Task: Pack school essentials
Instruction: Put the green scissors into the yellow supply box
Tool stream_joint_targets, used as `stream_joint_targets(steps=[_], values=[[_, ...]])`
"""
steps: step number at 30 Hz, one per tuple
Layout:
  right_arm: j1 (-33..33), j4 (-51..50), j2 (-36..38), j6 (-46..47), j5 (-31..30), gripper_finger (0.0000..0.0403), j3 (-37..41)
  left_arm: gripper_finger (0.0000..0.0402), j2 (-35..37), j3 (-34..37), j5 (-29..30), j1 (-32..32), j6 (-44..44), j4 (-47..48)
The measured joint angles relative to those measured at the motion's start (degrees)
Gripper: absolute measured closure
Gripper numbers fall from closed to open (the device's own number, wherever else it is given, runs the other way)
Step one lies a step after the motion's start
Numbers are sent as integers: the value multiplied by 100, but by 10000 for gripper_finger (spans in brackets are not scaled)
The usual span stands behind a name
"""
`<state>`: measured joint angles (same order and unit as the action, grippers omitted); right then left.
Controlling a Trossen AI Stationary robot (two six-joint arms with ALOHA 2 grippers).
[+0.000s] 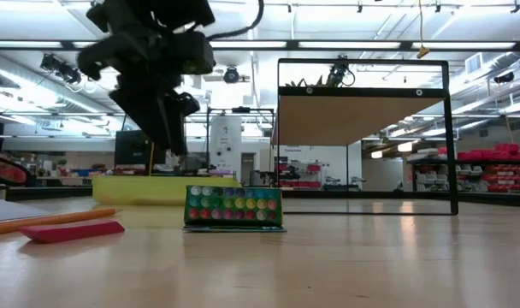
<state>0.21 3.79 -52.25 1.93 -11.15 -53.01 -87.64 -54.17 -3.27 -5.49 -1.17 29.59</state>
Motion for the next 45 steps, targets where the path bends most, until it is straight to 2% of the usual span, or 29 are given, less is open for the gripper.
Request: stream_joint_targets(steps=[5, 9, 15, 25, 33, 39, 42, 45], values=[[-2, -88, 2, 373, 244, 240, 0, 229, 0, 0, -7, -385, 906, -206], [0, -459, 60, 1357, 620, 240, 0, 229, -2, 0, -13, -656, 1757, -217], [-109, -1751, 251, 2552, 1450, 240, -1, 229, -2, 0, -12, -921, 2789, -194], [-1467, -3716, 116, 3908, 1535, 269, -2, 230, -2, 0, -3, -945, 3954, 5], [-2670, -4240, -161, 5434, 1355, 311, -2, 230, 212, 0, 19, -945, 4059, 395], [-3221, -4888, -429, 6868, 1237, 337, -2, 230, 364, -2, 286, -937, 3294, 723], [-3383, -5192, -771, 7465, 1358, 347, -2, 230, 369, -2, 341, -886, 3022, 951], [-3443, -5504, -1212, 8027, 1733, 354, -2, 230, 369, -2, 352, -825, 2780, 966]])
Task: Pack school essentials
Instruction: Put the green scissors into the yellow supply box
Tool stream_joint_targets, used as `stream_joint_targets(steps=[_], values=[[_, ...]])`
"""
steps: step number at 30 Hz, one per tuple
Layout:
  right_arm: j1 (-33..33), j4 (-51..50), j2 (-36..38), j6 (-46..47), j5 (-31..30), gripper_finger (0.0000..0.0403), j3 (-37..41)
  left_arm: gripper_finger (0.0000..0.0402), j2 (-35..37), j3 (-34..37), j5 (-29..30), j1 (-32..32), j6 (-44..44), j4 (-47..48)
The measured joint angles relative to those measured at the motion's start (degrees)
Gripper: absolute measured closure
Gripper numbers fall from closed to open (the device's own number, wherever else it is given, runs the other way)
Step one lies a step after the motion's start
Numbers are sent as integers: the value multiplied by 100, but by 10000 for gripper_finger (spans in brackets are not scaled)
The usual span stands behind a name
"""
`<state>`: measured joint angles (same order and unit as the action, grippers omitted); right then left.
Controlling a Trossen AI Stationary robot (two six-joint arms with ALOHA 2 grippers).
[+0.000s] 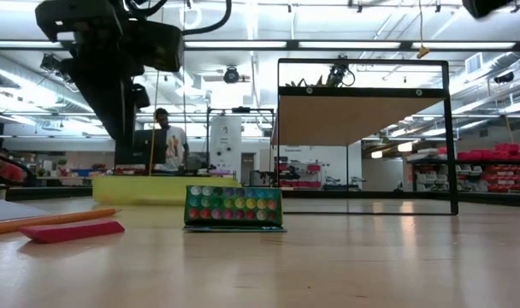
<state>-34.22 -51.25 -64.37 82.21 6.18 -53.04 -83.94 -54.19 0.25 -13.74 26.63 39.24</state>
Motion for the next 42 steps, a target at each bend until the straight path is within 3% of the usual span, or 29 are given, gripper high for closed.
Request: stream_joint_targets(steps=[6, 11, 17, 24, 31, 42], values=[[-461, -309, -594, 1045, 257, 357, 0, 230, 93, 2, -1, -23, -181, -7], [-1121, -238, -603, 1932, -247, 357, 58, 230, 367, 3, 158, -130, -551, -30], [-1633, -276, -615, 2840, -320, 356, 442, 230, 722, 4, 395, -118, -637, -45], [-1709, -251, -617, 3117, -630, 289, 855, 230, 930, 8, 621, -118, -662, 12], [-1737, 589, -617, 3588, -772, 217, 1430, 230, 944, 9, 640, -129, -477, 37], [-2164, 681, -617, 4227, -736, 212, 1751, 230, 942, 9, 660, -96, -482, 46]])
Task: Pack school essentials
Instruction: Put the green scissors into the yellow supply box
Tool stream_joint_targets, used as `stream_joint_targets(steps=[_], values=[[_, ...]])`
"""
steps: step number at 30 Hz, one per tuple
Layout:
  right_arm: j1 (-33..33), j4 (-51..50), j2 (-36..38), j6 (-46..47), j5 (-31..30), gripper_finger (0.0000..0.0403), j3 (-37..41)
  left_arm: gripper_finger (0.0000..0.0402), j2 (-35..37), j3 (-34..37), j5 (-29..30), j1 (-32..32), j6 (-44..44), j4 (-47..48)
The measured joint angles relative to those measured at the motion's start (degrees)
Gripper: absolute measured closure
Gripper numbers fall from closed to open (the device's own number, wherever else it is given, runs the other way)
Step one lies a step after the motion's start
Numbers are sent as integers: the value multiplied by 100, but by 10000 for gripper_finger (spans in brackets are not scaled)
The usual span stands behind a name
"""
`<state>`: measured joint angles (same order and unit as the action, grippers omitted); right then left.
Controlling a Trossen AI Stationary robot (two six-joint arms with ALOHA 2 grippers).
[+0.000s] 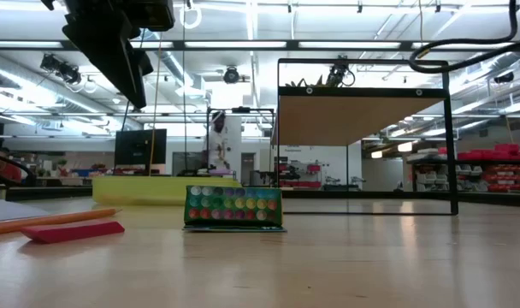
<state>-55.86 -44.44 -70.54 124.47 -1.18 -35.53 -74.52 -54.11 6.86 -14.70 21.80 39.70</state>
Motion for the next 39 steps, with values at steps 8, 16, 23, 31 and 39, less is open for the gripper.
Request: stream_joint_targets(steps=[8, 16, 23, 31, 39], values=[[-19, 695, -262, 92, -23, 229, -2, 230, -4, 0, 89, 8, 1, 2], [-19, 835, -767, 176, 140, 245, -89, 230, -4, 0, 89, 8, 92, 10], [-21, 635, -833, 160, 177, 257, -133, 230, -4, 0, 91, 7, 7, 157], [-22, 833, -1178, 194, 444, 263, -133, 230, -4, 0, 89, 7, 9, 266], [-19, 871, -1549, 120, 408, 263, -162, 230, -6, 0, 89, 7, 2, 329]])
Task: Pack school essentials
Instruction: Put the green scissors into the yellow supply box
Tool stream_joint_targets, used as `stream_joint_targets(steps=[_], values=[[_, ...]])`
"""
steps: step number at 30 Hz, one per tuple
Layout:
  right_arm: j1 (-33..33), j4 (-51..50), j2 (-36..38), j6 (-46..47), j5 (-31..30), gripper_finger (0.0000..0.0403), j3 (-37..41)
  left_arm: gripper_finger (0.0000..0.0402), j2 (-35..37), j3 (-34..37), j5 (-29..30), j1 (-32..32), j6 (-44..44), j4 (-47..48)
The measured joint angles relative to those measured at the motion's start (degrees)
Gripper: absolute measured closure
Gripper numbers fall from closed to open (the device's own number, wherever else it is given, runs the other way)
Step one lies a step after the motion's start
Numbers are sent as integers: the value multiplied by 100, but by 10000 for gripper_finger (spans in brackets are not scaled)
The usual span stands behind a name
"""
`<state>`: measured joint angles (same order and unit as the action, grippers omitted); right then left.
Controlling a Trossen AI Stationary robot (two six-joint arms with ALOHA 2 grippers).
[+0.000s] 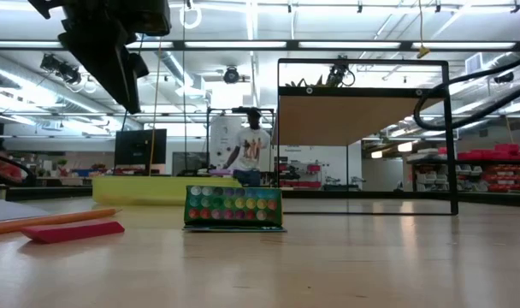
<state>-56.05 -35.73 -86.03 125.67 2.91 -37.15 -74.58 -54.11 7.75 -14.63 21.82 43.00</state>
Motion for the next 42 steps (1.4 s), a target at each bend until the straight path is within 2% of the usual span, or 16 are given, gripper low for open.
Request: stream_joint_targets(steps=[6, 13, 21, 28, 42], values=[[-7, -48, -23, -118, -135, 269, 7, 230, 1, -2, -2, 0, 0, 192], [-9, -109, -12, -99, -165, 315, 9, 230, 2, -2, -2, 0, 2, 239], [-3, -171, 238, -48, -259, 305, 38, 230, 1, -2, -2, 0, -33, 233], [4, -477, 702, 49, -596, 306, -64, 230, 45, -2, -2, -2, -153, 225], [87, -2427, 1523, -155, -2082, 305, -1185, 230, 493, -39, 13, 31, -402, -170]])
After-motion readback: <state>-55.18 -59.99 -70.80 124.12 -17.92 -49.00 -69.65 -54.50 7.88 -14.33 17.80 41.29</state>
